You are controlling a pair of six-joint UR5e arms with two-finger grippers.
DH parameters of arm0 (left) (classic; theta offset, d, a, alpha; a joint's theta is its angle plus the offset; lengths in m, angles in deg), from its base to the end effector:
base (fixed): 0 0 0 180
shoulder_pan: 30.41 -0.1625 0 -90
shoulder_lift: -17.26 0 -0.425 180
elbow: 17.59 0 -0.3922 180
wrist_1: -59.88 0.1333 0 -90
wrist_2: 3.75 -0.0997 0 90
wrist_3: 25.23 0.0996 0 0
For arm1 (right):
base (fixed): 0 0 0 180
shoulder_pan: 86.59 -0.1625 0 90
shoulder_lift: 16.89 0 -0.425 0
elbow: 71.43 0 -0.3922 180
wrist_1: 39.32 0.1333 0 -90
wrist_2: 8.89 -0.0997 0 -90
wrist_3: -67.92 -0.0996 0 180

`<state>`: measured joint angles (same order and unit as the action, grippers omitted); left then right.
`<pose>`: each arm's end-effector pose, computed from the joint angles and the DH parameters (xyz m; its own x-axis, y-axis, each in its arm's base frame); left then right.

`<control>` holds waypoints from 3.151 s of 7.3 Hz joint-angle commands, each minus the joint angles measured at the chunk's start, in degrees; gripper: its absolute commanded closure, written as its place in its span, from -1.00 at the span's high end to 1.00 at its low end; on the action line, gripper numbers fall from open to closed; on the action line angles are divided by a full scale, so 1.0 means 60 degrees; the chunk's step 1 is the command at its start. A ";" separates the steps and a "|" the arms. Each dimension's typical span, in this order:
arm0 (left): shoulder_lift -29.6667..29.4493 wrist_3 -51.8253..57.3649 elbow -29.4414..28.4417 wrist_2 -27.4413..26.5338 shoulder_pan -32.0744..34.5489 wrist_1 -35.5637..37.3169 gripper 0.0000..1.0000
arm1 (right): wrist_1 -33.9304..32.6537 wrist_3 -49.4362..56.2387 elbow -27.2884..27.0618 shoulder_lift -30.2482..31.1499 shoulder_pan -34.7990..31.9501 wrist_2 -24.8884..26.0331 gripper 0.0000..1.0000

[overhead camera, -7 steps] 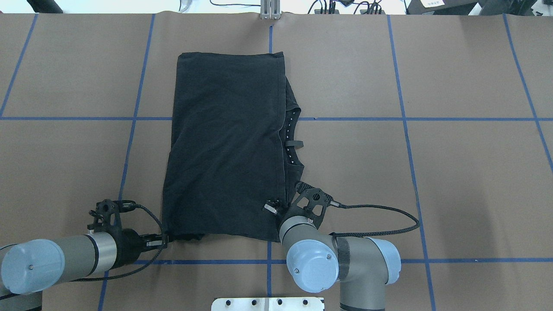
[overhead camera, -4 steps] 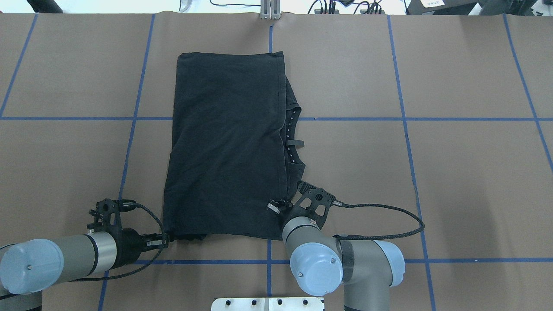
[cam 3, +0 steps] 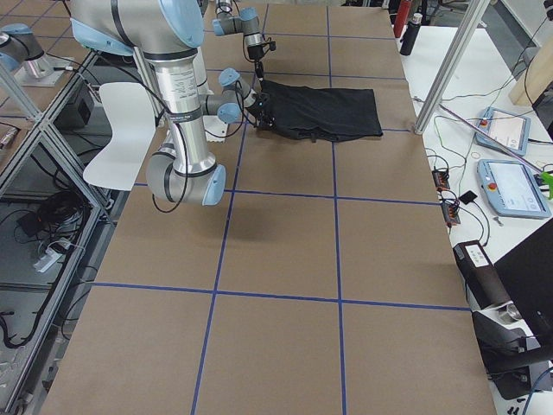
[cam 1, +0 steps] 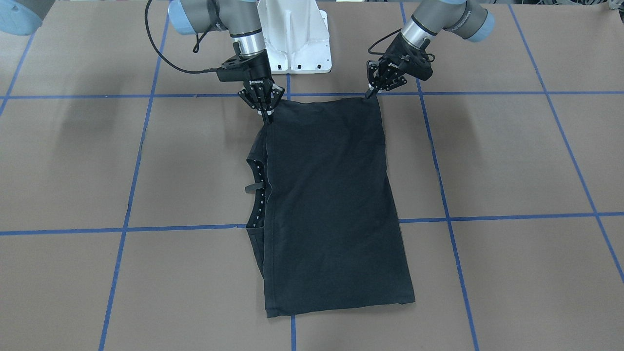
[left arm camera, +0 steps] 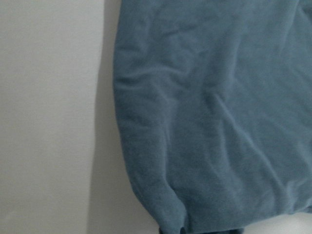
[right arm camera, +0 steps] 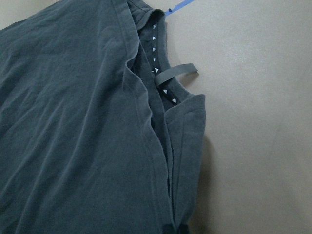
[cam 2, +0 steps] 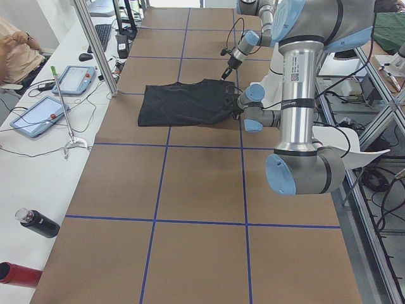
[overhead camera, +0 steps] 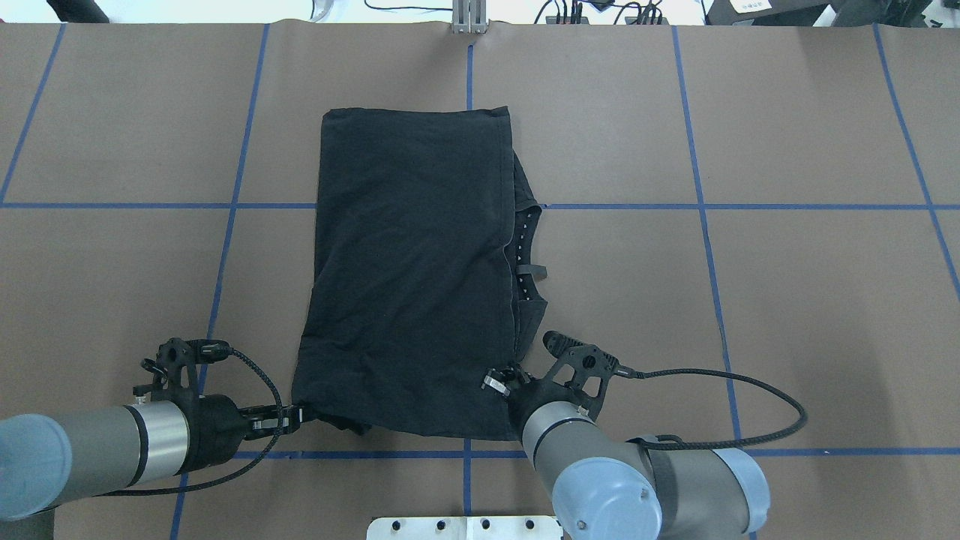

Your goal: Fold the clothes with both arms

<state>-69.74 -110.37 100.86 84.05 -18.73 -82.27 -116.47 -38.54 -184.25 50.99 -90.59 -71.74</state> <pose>0.4134 -0.2255 0.3424 0.2298 0.0389 -0.9725 0.2203 0.9712 0.0910 -0.5519 -0.2178 0.2421 0.3832 0.2795 0.8803 -0.5796 0.8149 -0.0065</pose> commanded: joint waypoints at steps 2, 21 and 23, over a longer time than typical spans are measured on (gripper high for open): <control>0.0276 -0.0355 0.2572 0.0422 -0.0261 0.1591 -1.00 | -0.0589 0.0004 -0.2576 0.1616 0.1106 0.0455 -1.00; -0.6842 0.4142 -0.6540 0.1598 0.5012 0.3991 -1.00 | -0.0531 0.2640 0.4885 -0.3753 -0.4166 -0.1654 -1.00; -0.6872 0.4142 -0.6894 0.1597 0.4997 0.3697 -1.00 | -0.0516 0.2743 0.5281 -0.3827 -0.4210 -0.1683 -0.93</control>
<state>-110.74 -85.59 60.97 93.70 11.31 -58.96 -119.64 -22.43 -154.18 28.48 -115.64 -81.70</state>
